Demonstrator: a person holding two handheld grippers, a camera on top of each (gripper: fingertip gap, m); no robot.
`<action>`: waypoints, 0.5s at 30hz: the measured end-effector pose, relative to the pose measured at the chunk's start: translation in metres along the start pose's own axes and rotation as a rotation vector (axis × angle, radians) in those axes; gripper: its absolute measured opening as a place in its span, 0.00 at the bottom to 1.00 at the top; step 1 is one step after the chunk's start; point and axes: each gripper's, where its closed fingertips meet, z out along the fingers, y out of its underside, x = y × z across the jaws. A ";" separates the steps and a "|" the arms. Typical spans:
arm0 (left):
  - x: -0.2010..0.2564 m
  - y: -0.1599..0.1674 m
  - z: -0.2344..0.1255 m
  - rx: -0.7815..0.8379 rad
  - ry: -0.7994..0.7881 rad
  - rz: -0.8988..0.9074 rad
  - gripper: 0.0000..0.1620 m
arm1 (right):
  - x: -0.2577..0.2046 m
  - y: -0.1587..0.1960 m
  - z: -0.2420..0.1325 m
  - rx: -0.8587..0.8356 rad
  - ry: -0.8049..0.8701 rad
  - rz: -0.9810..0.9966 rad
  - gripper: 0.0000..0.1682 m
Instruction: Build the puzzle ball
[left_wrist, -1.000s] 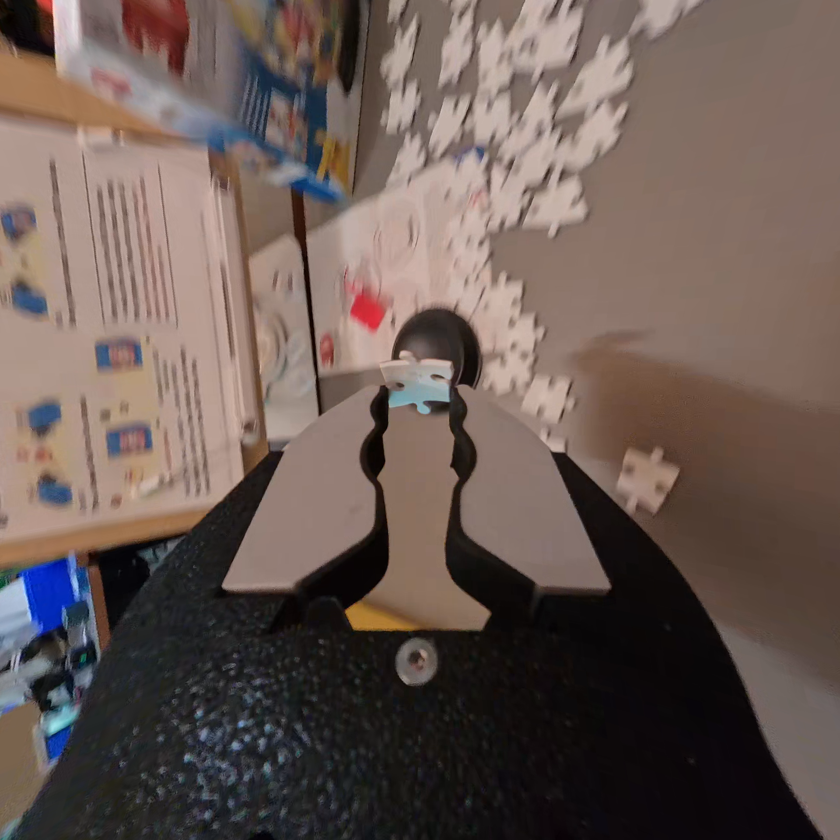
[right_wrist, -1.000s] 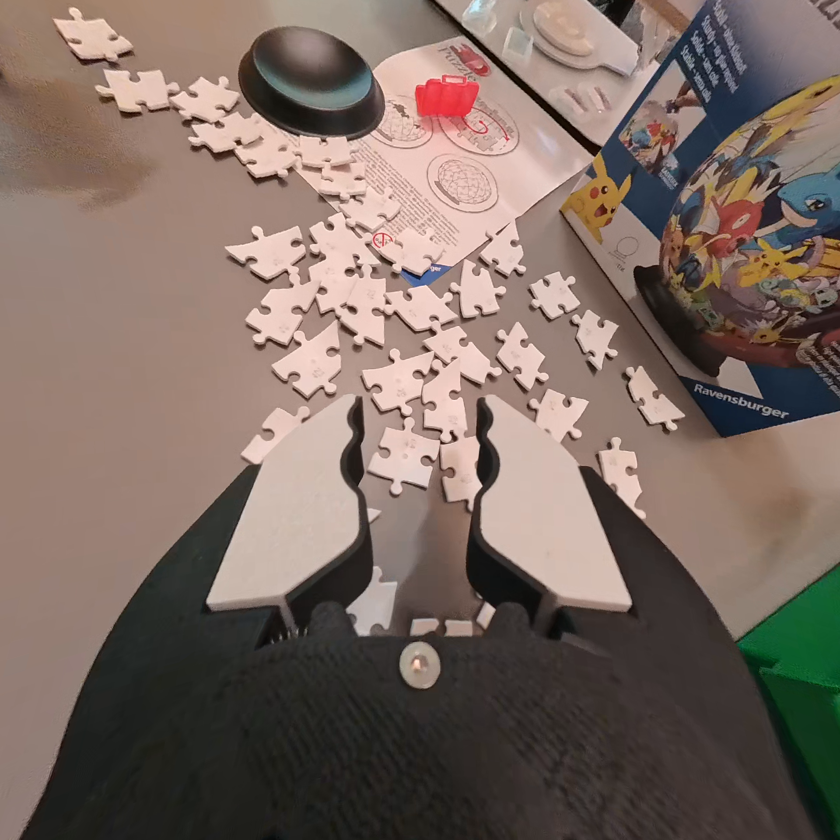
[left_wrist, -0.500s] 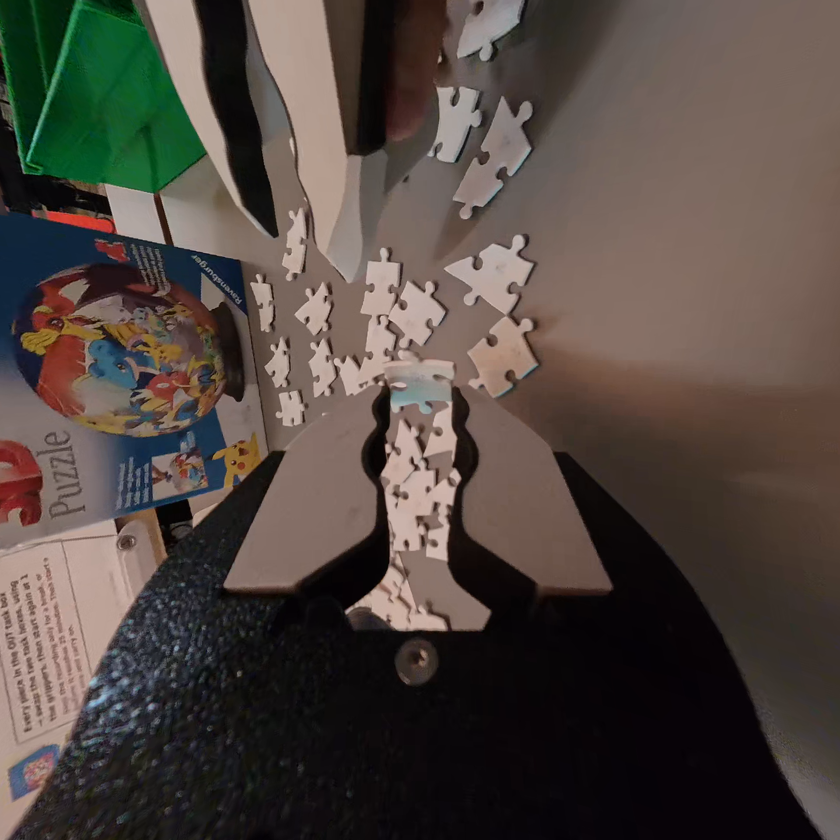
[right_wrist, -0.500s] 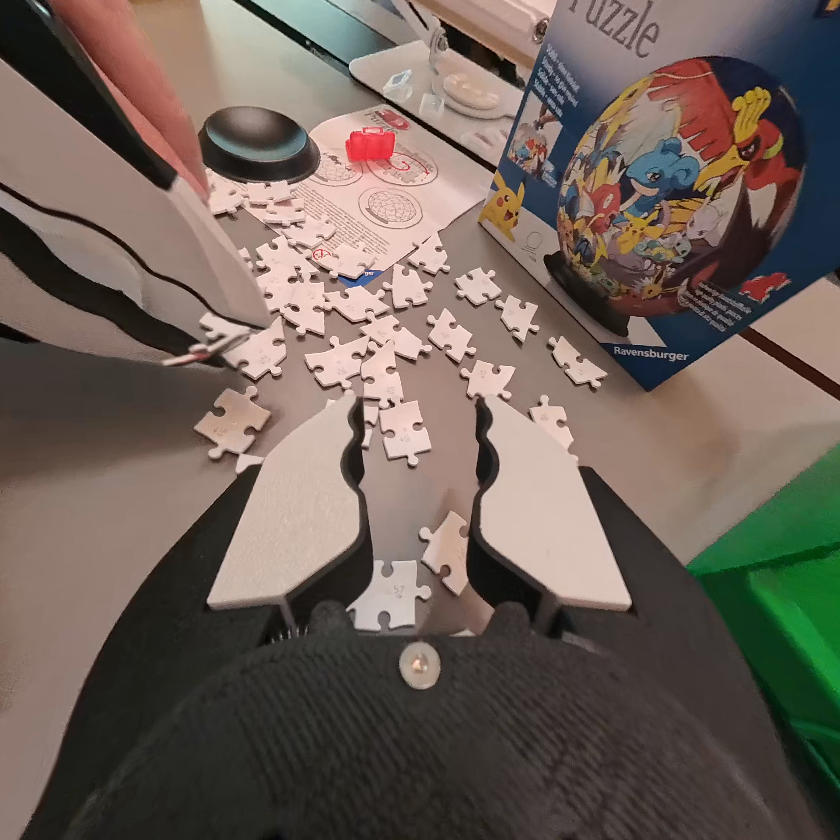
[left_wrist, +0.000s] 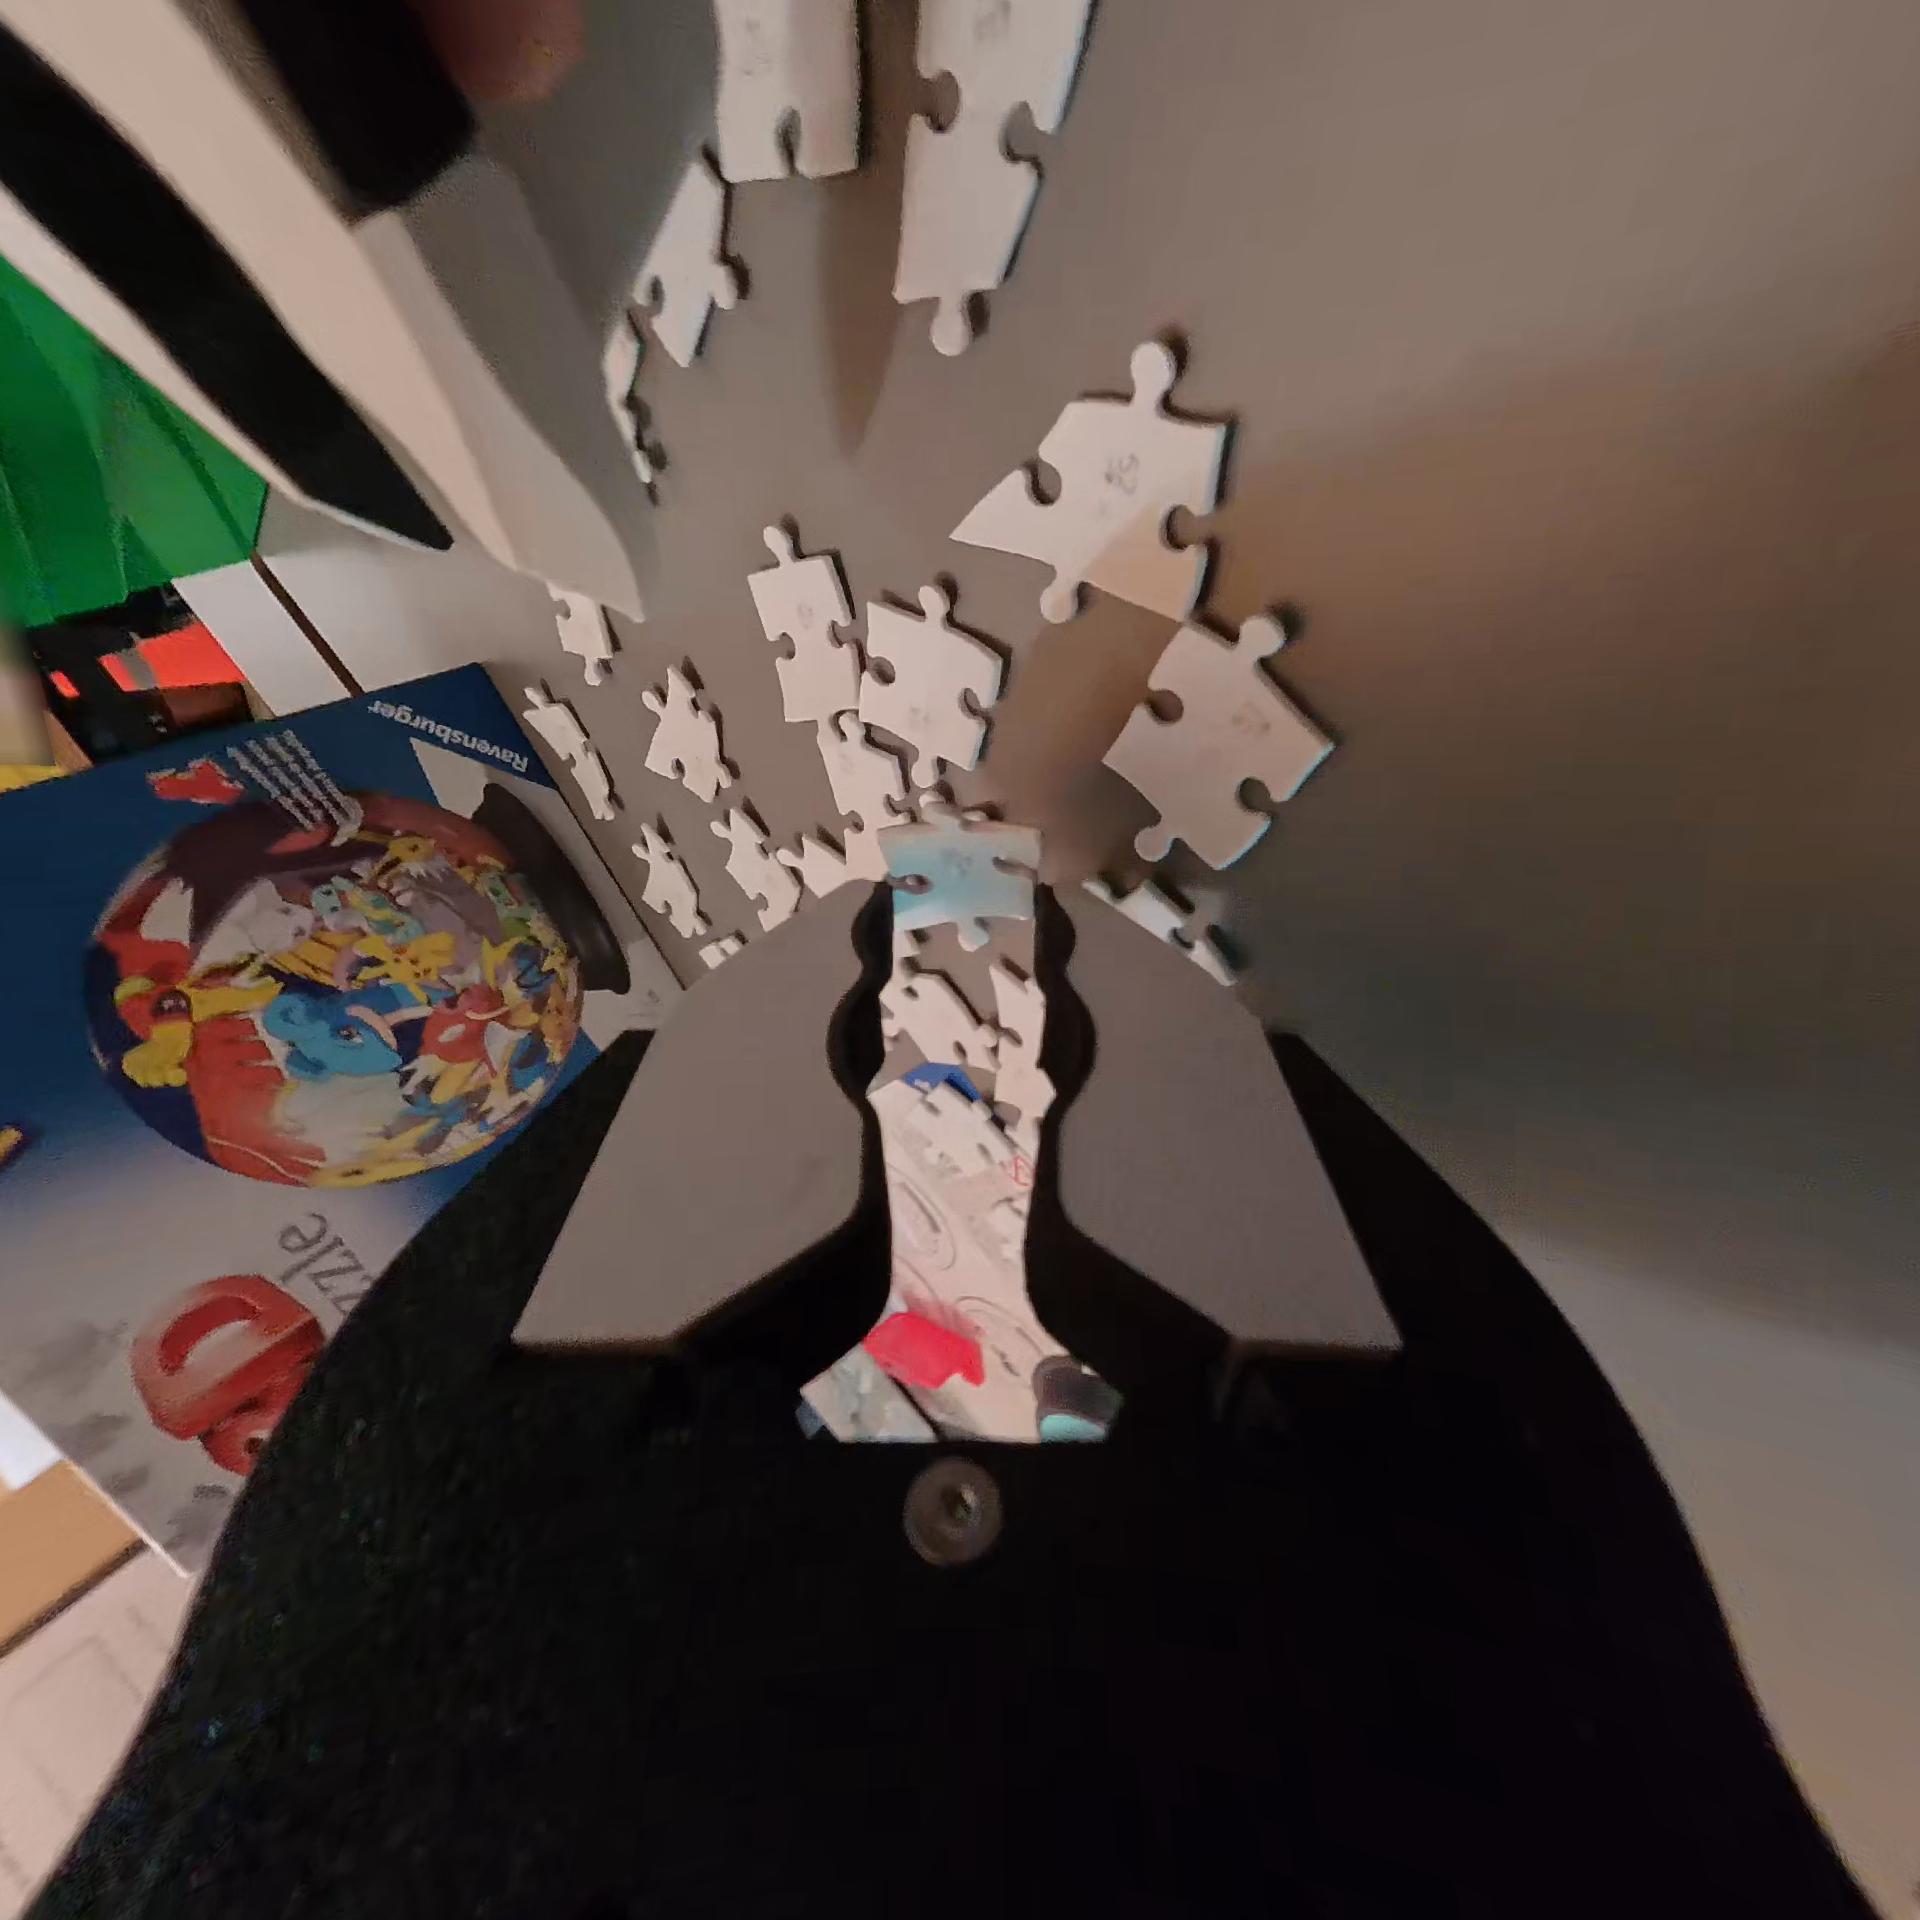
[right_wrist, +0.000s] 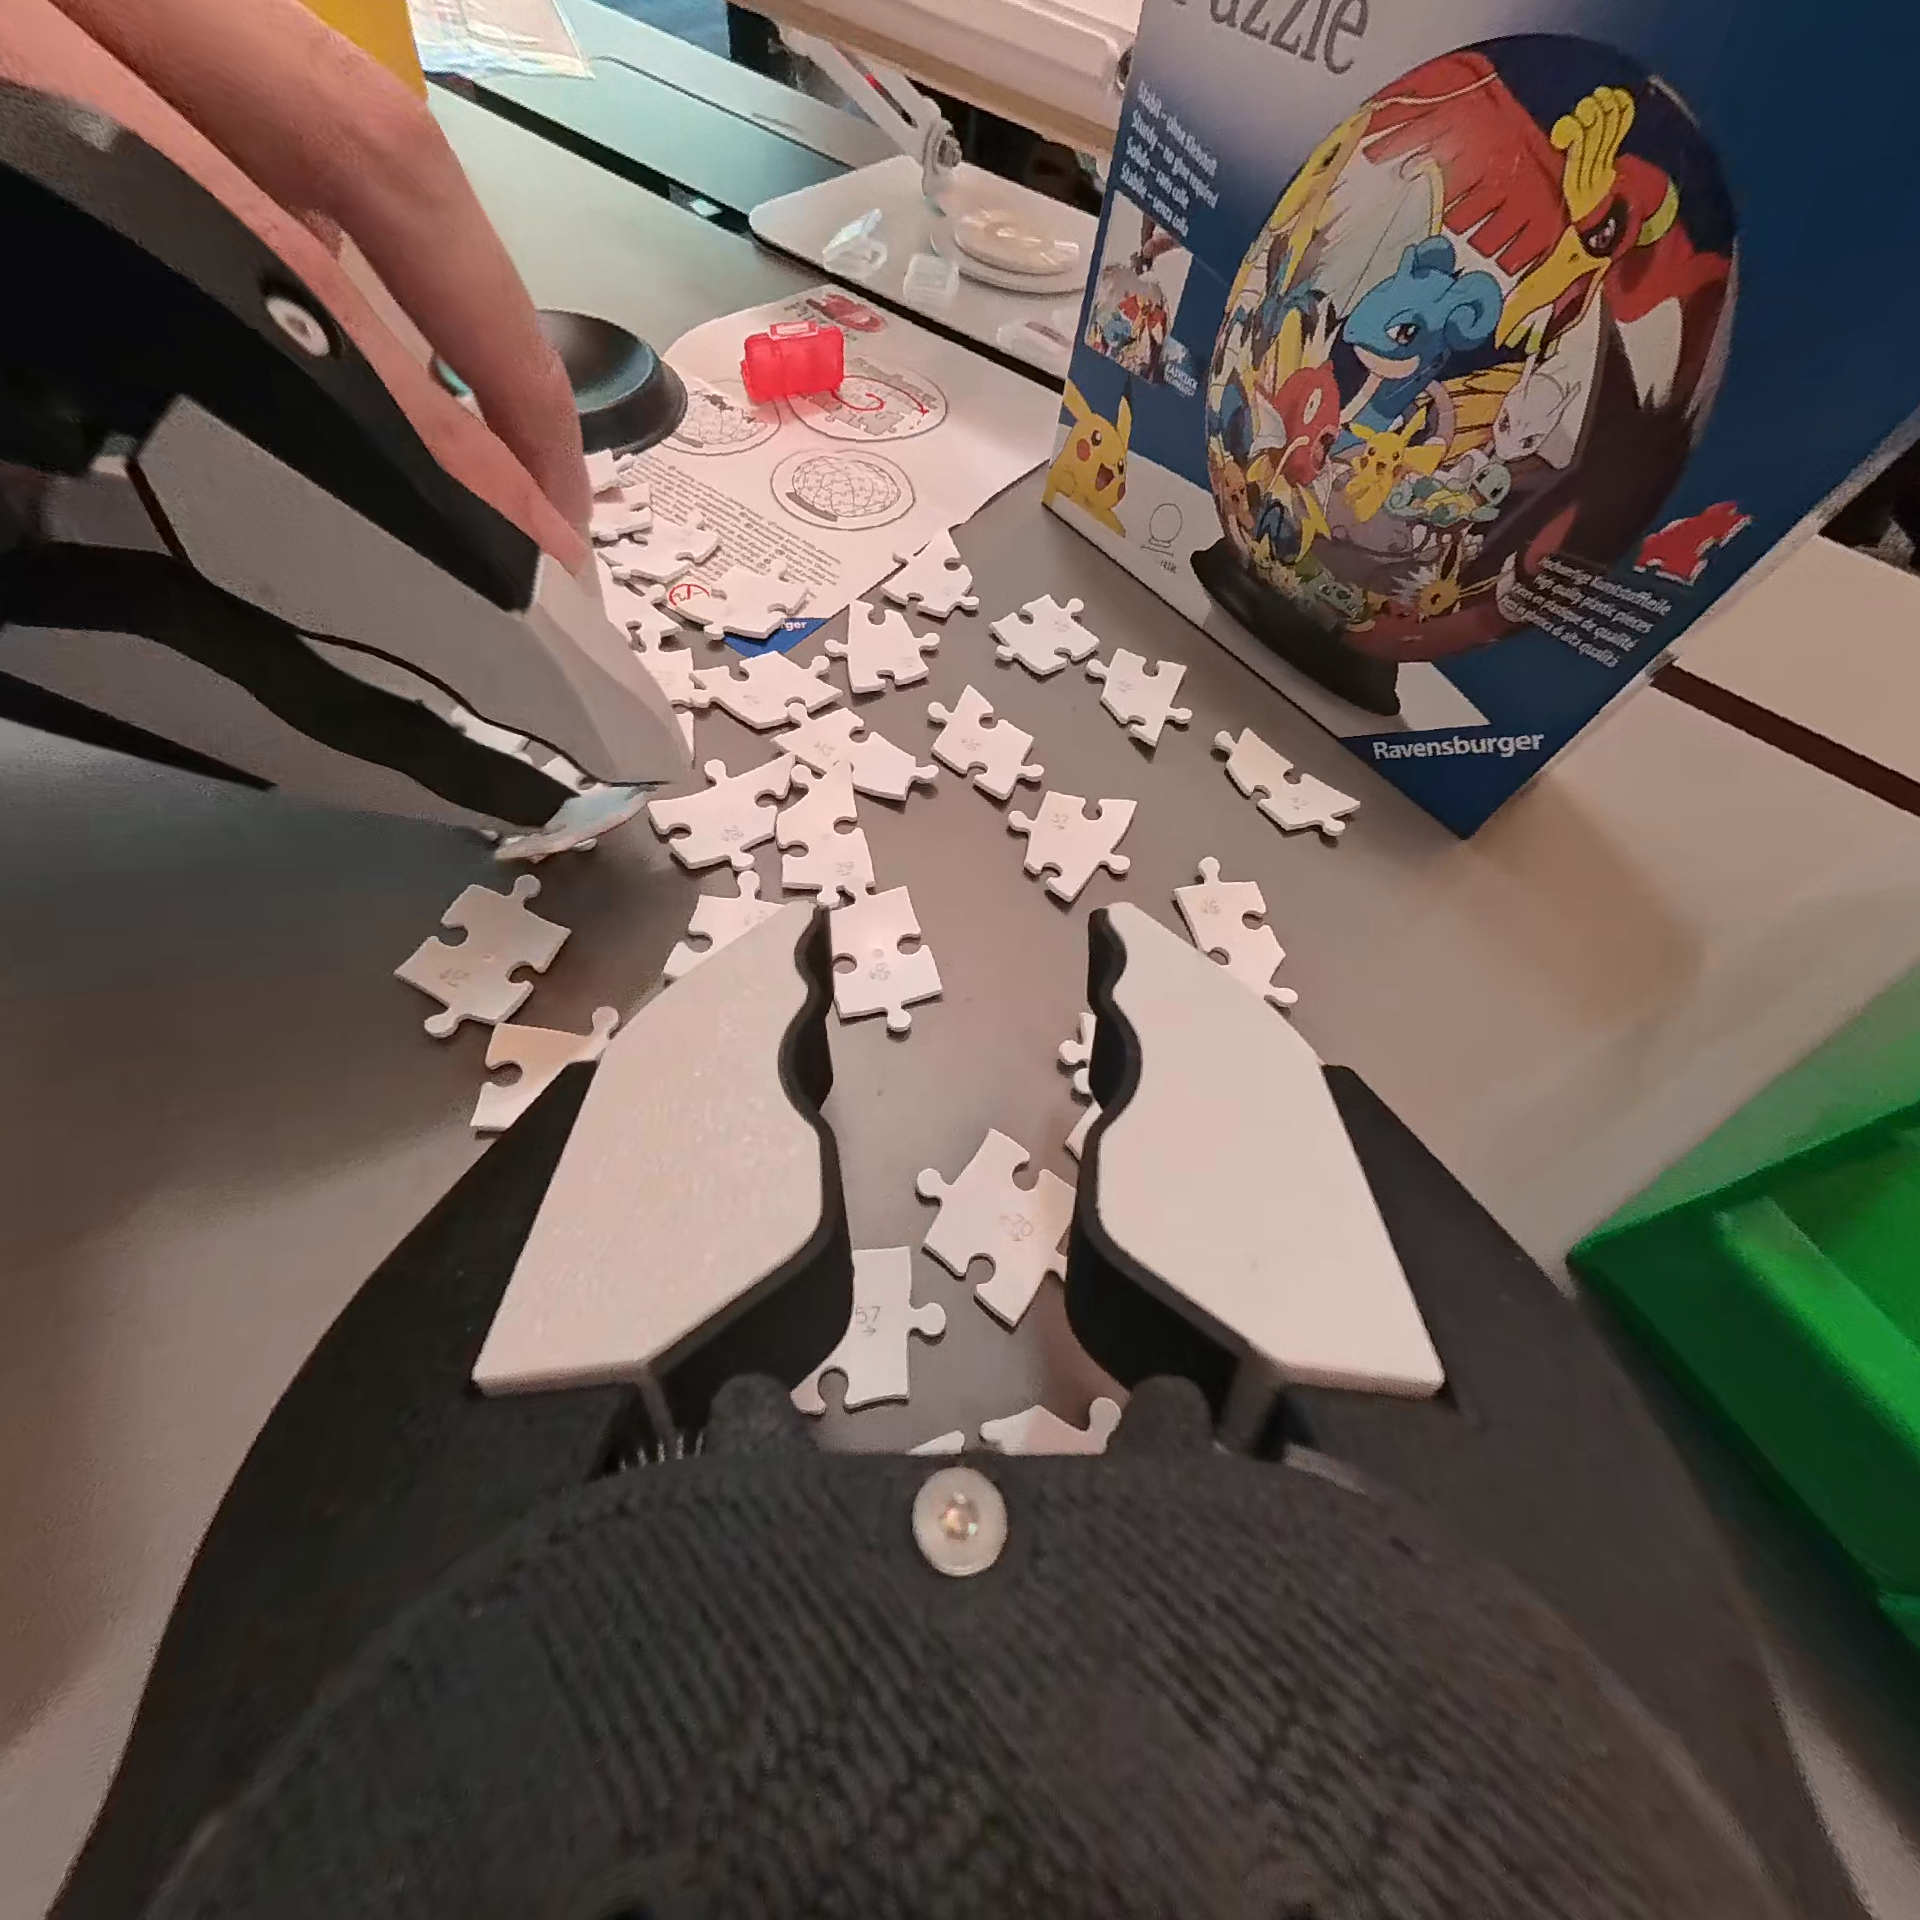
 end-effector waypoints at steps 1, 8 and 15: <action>0.000 0.002 0.001 -0.015 0.009 0.020 0.16 | 0.001 0.000 0.000 0.002 0.003 0.001 0.28; 0.006 0.006 0.005 -0.075 0.052 0.073 0.16 | 0.001 0.001 0.000 -0.002 0.002 0.001 0.28; 0.012 0.002 0.002 -0.096 0.111 -0.046 0.19 | 0.001 0.002 0.000 -0.004 0.001 -0.001 0.28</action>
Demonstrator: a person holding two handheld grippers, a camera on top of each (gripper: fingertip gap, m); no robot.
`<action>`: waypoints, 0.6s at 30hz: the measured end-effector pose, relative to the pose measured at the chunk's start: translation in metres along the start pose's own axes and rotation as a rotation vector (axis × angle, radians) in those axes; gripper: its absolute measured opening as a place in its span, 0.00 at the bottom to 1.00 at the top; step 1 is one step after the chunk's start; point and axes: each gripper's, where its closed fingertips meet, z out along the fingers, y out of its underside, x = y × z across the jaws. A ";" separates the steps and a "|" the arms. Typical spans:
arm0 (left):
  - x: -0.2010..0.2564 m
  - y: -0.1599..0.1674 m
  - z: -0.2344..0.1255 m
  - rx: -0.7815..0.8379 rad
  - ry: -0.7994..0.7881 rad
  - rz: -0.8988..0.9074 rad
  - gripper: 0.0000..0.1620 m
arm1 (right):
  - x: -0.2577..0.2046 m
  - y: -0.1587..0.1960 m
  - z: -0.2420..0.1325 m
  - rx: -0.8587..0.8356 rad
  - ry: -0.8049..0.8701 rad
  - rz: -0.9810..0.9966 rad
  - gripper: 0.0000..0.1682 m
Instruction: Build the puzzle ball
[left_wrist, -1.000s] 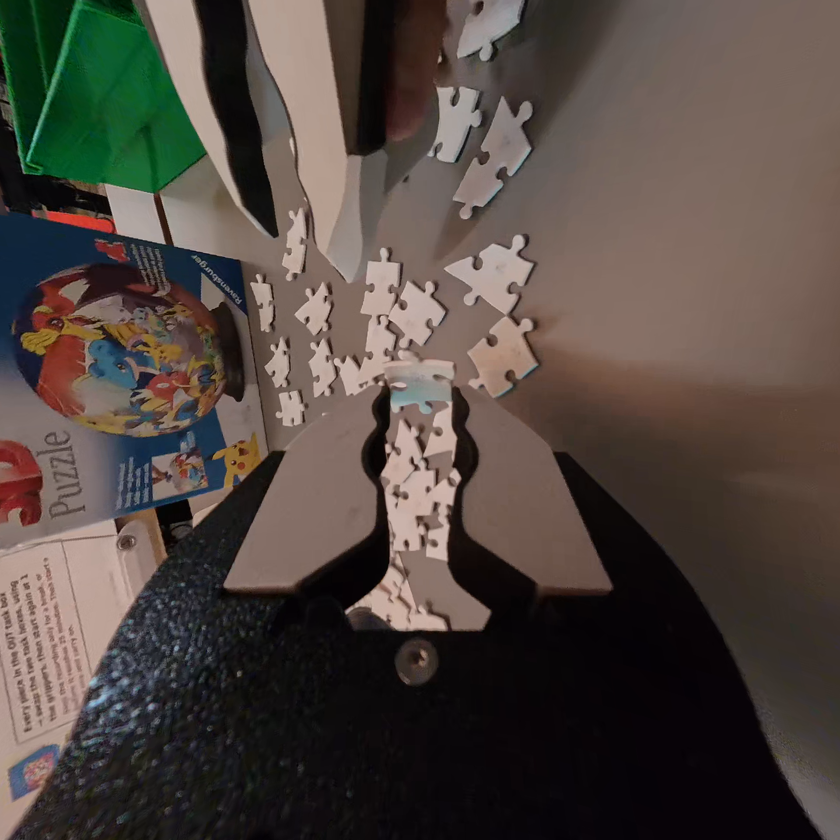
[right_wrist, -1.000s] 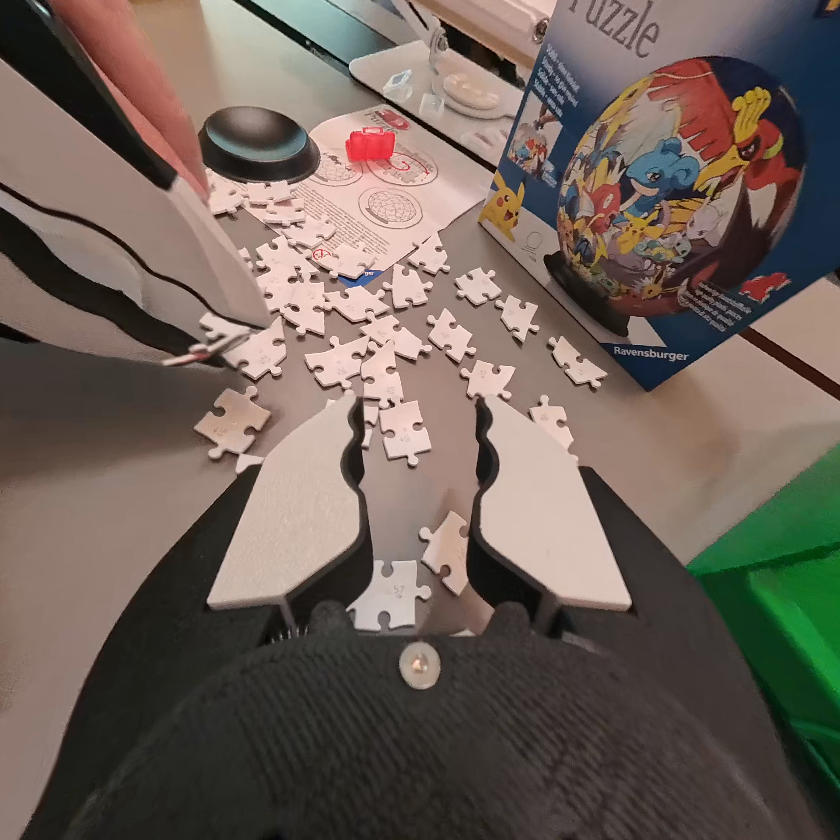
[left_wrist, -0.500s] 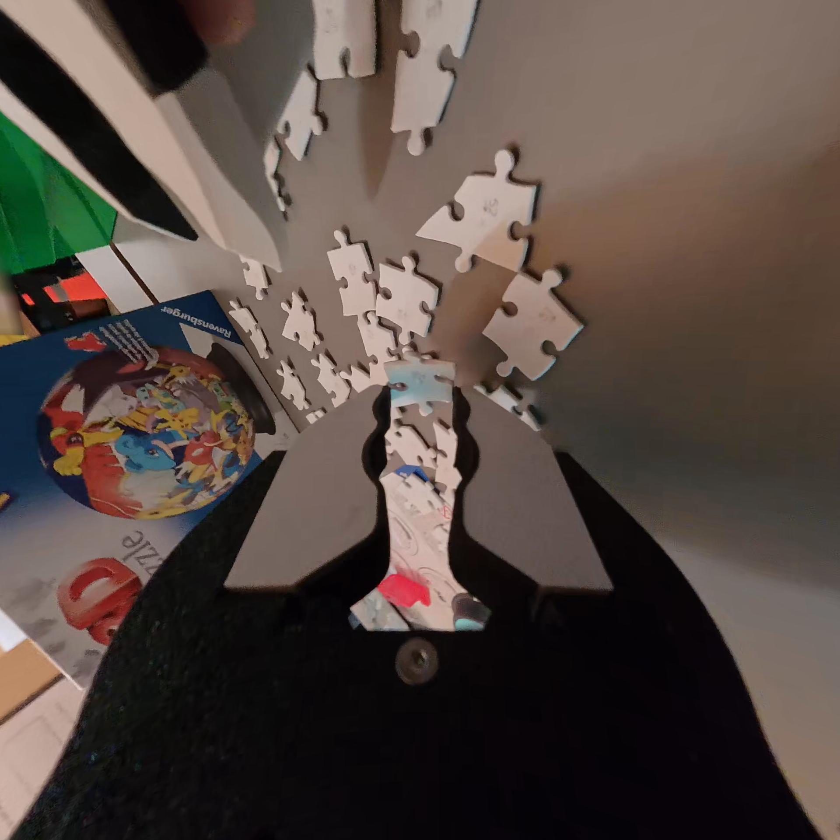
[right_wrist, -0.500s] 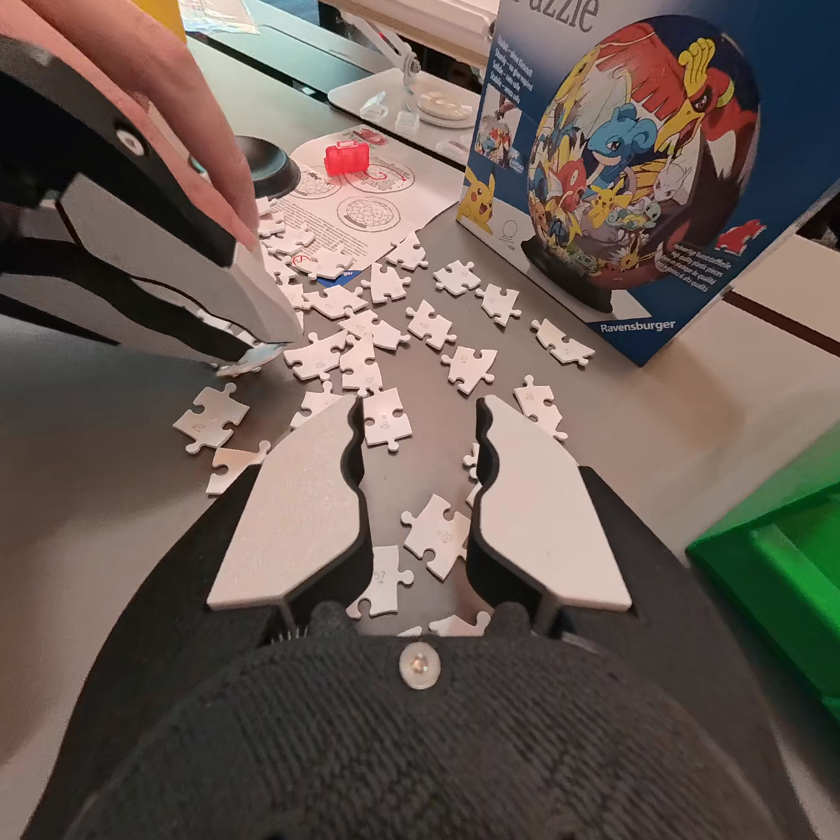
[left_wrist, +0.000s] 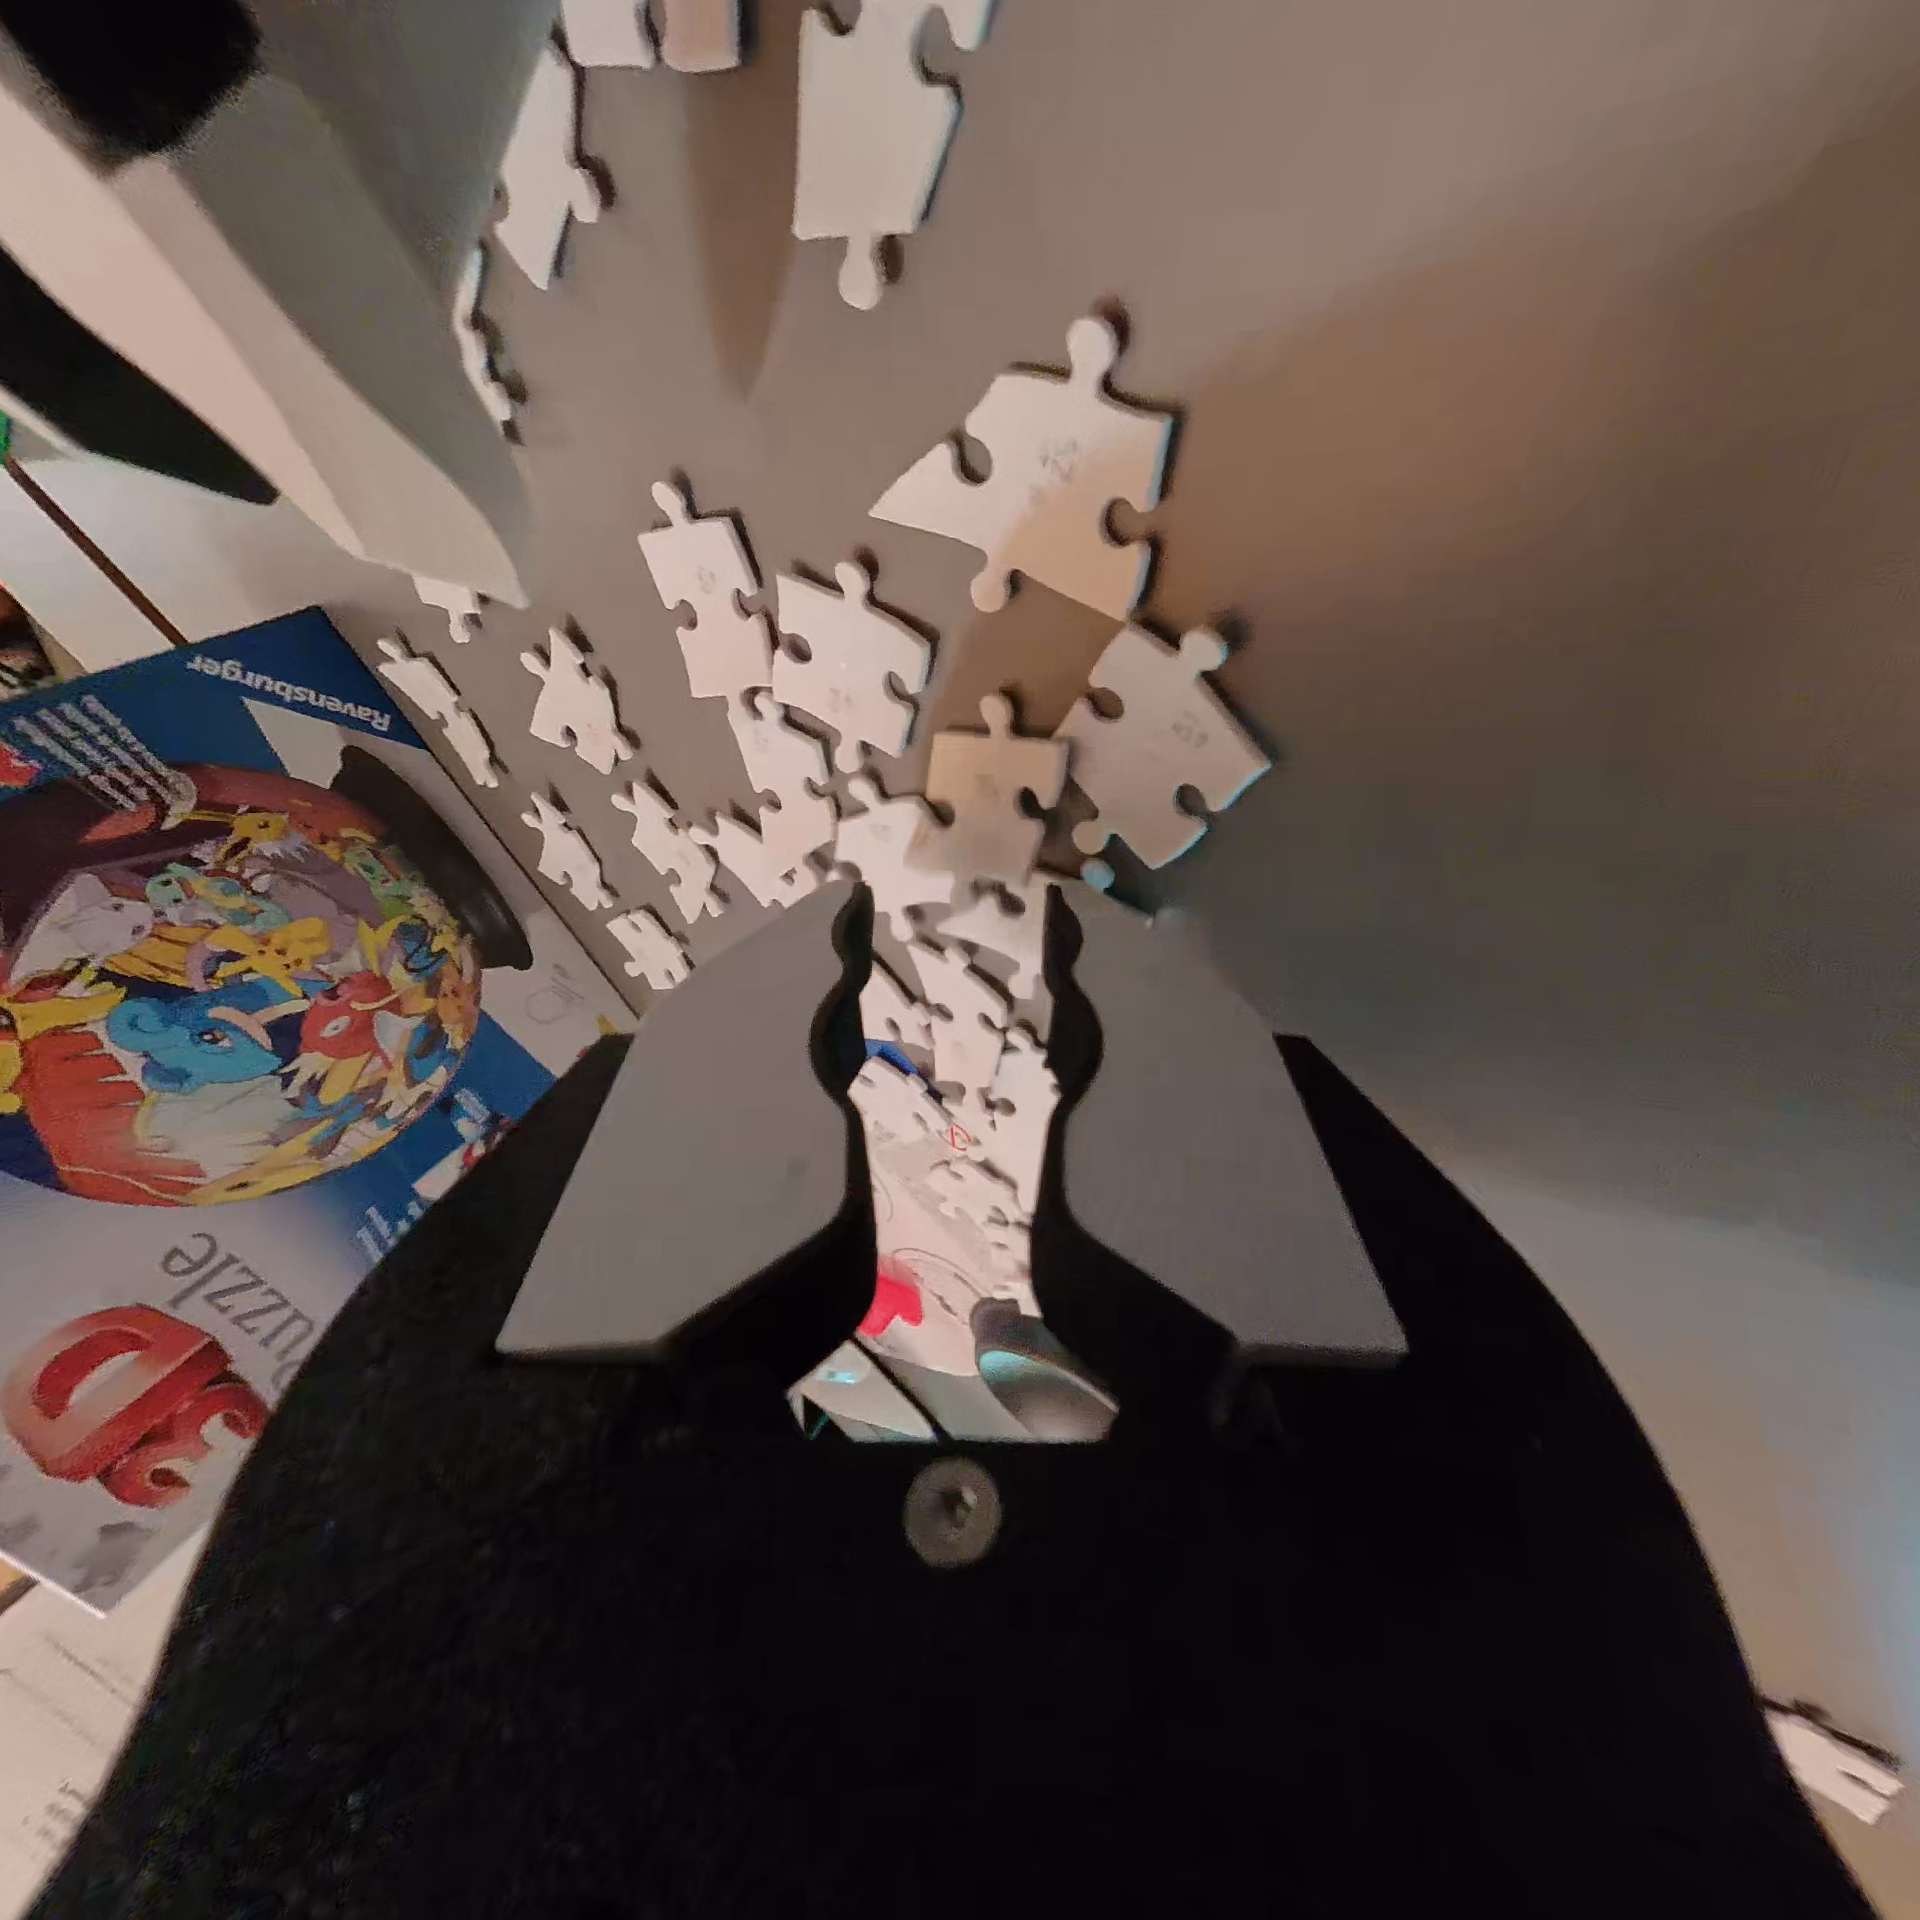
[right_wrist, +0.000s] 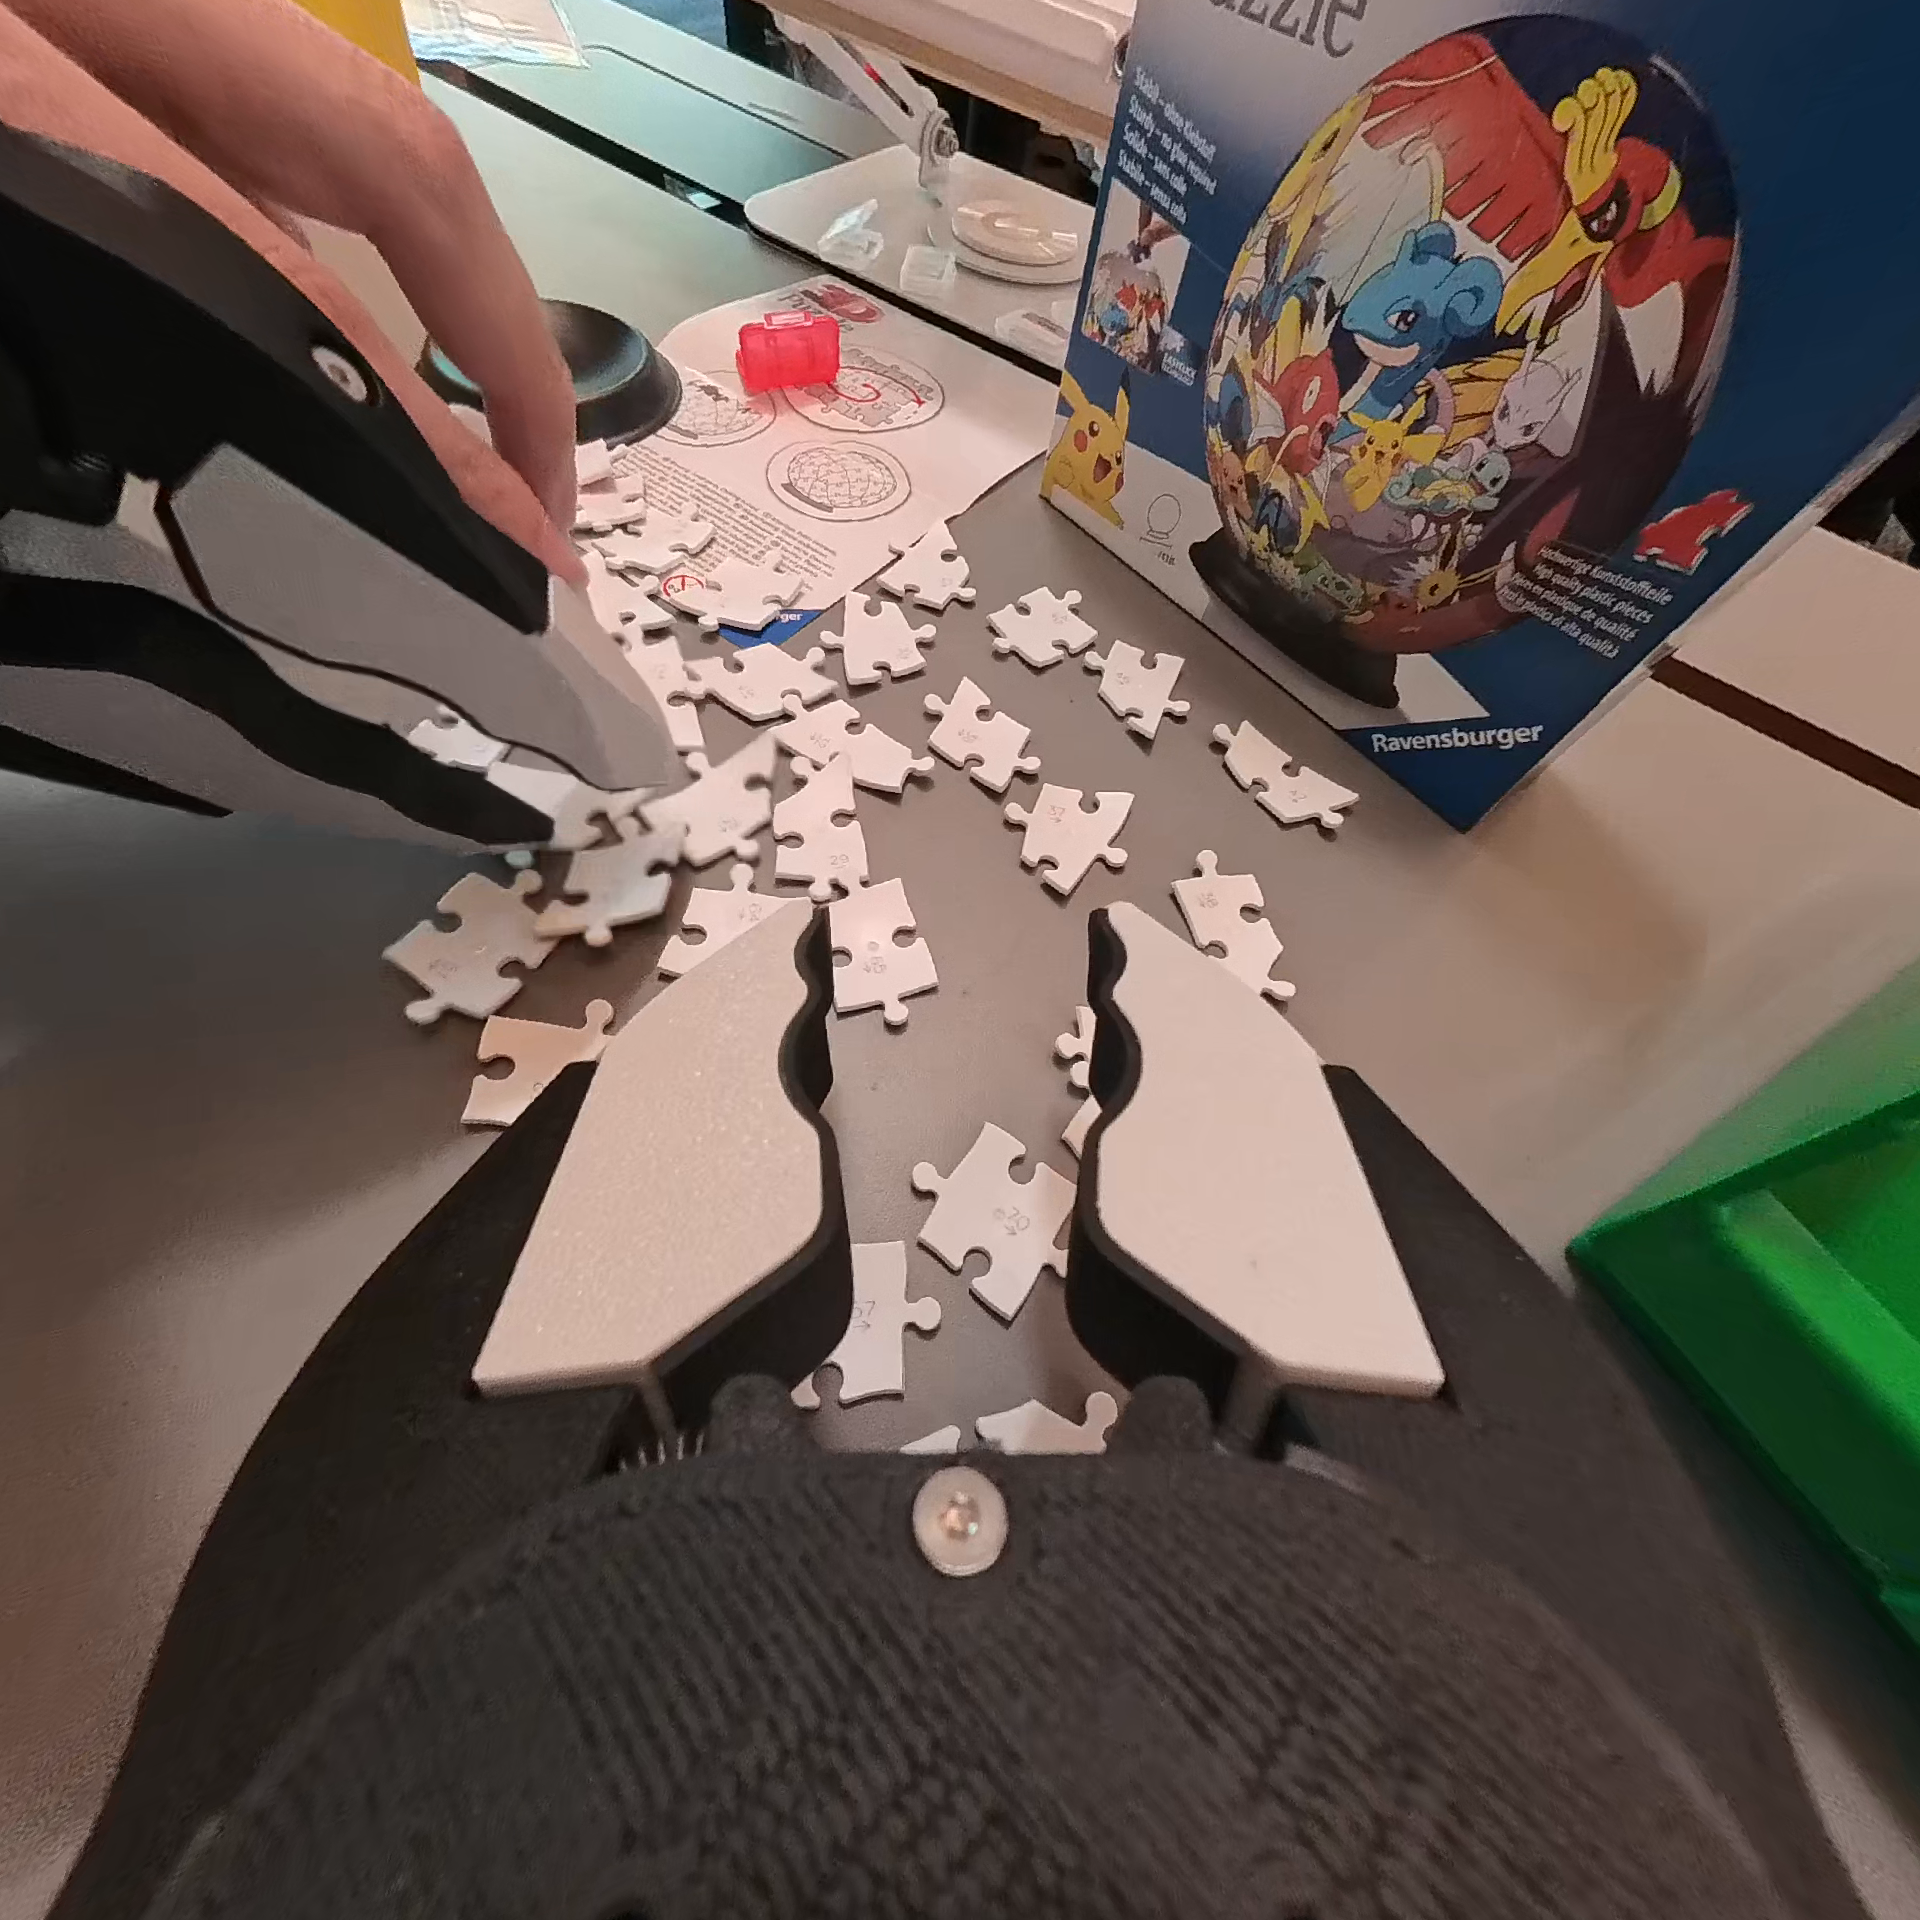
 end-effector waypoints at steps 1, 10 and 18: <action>-0.001 0.000 -0.001 0.003 0.000 -0.019 0.20 | 0.000 0.000 0.000 0.002 0.001 0.000 0.28; -0.024 0.041 -0.053 0.121 -0.102 -0.401 0.26 | 0.000 -0.002 -0.002 0.015 0.006 -0.005 0.28; -0.020 0.207 -0.167 0.207 -0.472 -1.158 0.21 | -0.006 -0.011 -0.005 0.039 0.010 -0.052 0.28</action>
